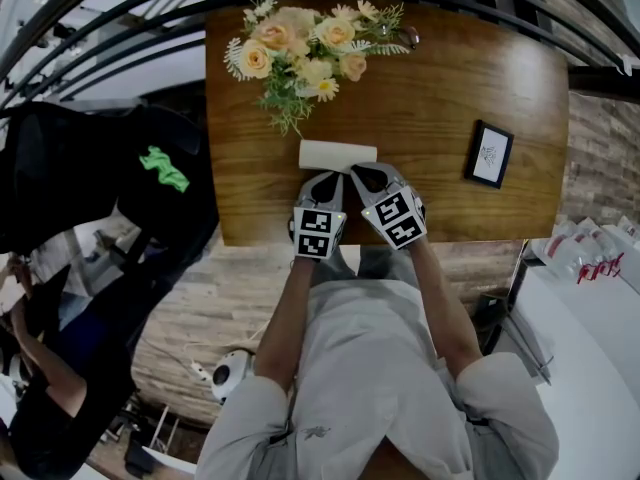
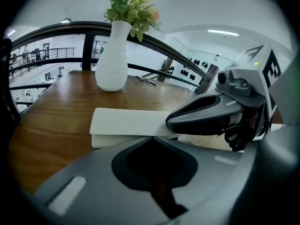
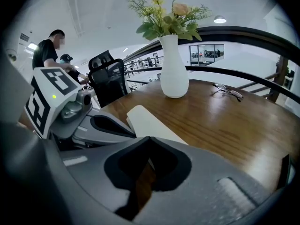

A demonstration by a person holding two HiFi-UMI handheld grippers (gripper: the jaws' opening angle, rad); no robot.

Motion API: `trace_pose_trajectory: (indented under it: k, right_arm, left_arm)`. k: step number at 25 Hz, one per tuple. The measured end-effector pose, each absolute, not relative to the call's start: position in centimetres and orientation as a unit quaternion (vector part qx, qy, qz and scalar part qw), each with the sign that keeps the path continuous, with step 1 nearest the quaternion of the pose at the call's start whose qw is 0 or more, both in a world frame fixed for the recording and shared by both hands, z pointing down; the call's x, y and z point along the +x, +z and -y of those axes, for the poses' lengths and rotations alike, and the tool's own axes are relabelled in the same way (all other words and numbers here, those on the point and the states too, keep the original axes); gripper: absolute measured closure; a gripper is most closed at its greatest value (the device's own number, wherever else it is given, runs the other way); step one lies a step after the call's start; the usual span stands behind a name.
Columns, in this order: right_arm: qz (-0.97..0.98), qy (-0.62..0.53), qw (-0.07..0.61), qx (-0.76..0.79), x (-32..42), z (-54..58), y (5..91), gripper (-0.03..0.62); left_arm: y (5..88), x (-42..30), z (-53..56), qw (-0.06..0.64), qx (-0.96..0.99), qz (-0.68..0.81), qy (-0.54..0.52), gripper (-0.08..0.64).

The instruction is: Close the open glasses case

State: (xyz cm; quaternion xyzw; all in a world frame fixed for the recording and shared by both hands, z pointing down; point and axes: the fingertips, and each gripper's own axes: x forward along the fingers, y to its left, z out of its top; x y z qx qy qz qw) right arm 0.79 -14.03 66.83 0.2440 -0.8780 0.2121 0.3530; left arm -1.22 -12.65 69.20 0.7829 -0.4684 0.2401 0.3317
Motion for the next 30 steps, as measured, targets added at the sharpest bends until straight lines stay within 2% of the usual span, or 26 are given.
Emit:
trace_pose_trajectory:
  k: [15, 20, 25, 30]
  right_arm:
    - [0.876, 0.222, 0.344, 0.255, 0.8, 13.8, 67.5, 0.589]
    - [0.886, 0.228, 0.300, 0.272, 1.1, 14.2, 66.5, 0.589]
    - [0.891, 0.217, 0.265, 0.298, 2.4, 14.7, 63.4, 0.589]
    - [0.895, 0.184, 0.234, 0.332, 3.5, 15.6, 59.0, 0.589]
  left_arm:
    - [69.4, -1.1, 12.3, 0.333, 0.789, 0.438, 0.274, 0.541]
    - [69.0, -1.7, 12.3, 0.327, 0.793, 0.440, 0.264, 0.541]
    - [65.2, -3.0, 13.0, 0.302, 0.807, 0.454, 0.227, 0.541]
    - [59.8, -4.1, 14.6, 0.244, 0.830, 0.464, 0.189, 0.541]
